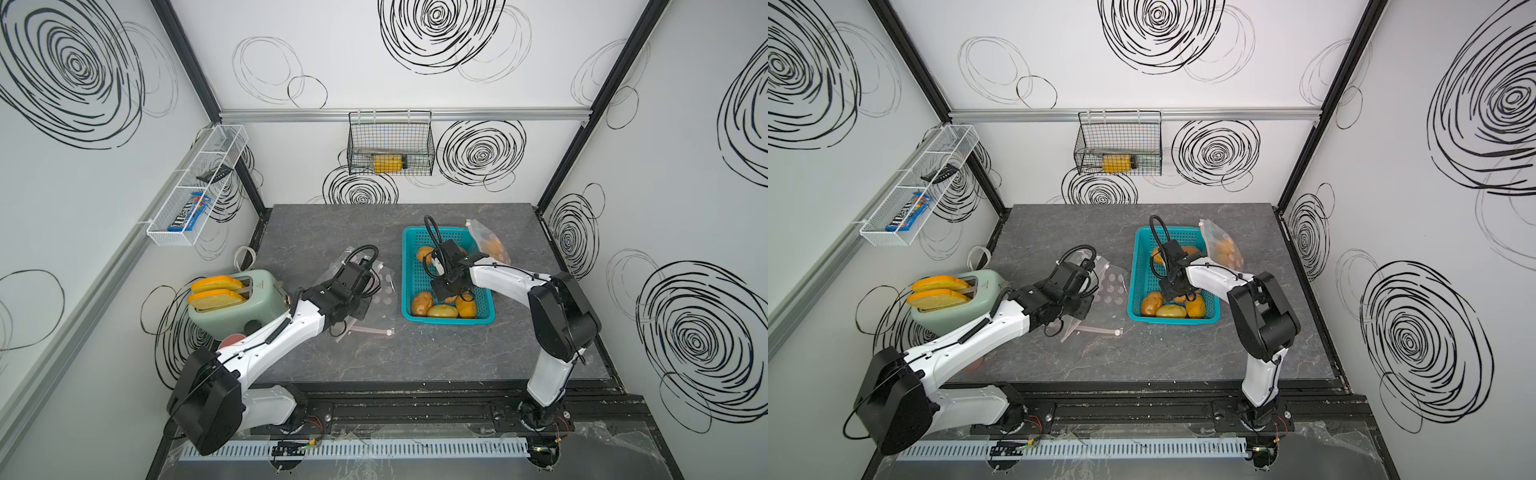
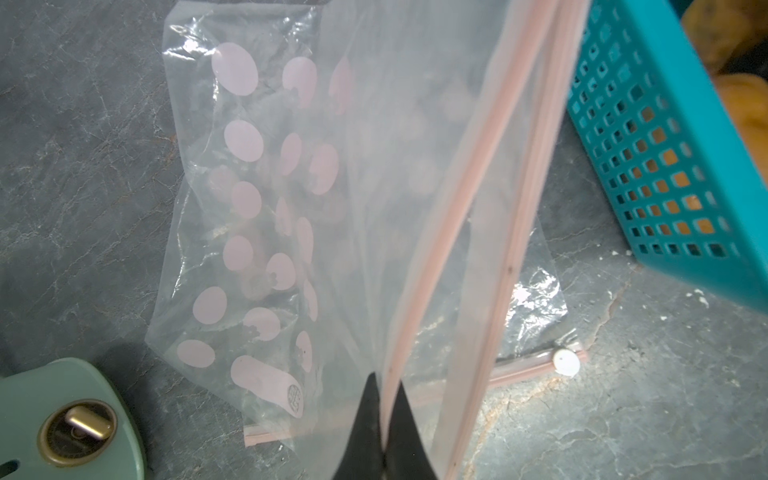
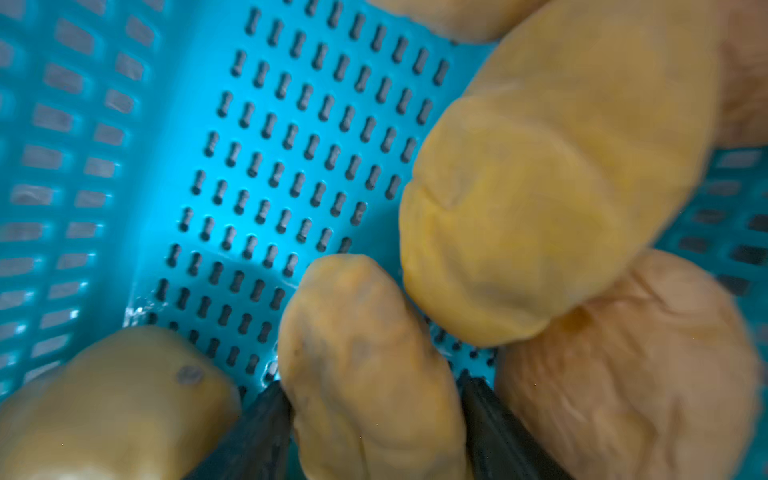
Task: Put the potatoes into a zipper bag and zip it
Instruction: Pick up the potato from the basket.
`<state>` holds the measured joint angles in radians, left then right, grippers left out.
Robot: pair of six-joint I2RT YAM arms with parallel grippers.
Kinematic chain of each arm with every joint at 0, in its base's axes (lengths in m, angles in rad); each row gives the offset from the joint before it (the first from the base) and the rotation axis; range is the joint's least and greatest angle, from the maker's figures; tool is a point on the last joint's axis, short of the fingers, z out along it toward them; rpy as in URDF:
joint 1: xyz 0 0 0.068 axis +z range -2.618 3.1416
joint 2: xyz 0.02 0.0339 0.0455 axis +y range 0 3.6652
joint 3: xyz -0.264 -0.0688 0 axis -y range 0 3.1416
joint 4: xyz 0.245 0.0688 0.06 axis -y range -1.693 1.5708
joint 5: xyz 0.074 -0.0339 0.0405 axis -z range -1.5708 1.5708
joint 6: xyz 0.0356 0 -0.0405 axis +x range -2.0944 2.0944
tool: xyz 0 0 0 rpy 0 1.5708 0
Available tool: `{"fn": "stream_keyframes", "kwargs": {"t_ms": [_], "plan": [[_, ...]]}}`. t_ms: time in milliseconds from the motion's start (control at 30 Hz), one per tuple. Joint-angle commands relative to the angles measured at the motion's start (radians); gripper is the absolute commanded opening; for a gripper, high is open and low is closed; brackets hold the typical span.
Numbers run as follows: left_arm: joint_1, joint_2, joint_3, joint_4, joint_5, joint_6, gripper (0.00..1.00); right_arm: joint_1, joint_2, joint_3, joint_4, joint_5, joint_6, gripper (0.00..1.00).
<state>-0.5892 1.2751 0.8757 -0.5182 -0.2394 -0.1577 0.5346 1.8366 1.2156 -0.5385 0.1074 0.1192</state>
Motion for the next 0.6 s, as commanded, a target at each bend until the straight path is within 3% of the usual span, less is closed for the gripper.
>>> {"fn": "stream_keyframes", "kwargs": {"t_ms": [0, 333, 567], "plan": [[-0.003, -0.02, -0.012, 0.032, -0.002, -0.01, 0.0, -0.004, 0.036, 0.028, 0.0, -0.028, -0.006, 0.6], [-0.001, -0.028, -0.007, 0.042, 0.003, -0.049, 0.0, -0.003, -0.122, -0.018, 0.13, -0.161, 0.0, 0.46], [0.0, -0.077, 0.001, 0.061, 0.082, -0.095, 0.0, -0.001, -0.33, -0.137, 0.351, -0.325, 0.028, 0.45]]}}
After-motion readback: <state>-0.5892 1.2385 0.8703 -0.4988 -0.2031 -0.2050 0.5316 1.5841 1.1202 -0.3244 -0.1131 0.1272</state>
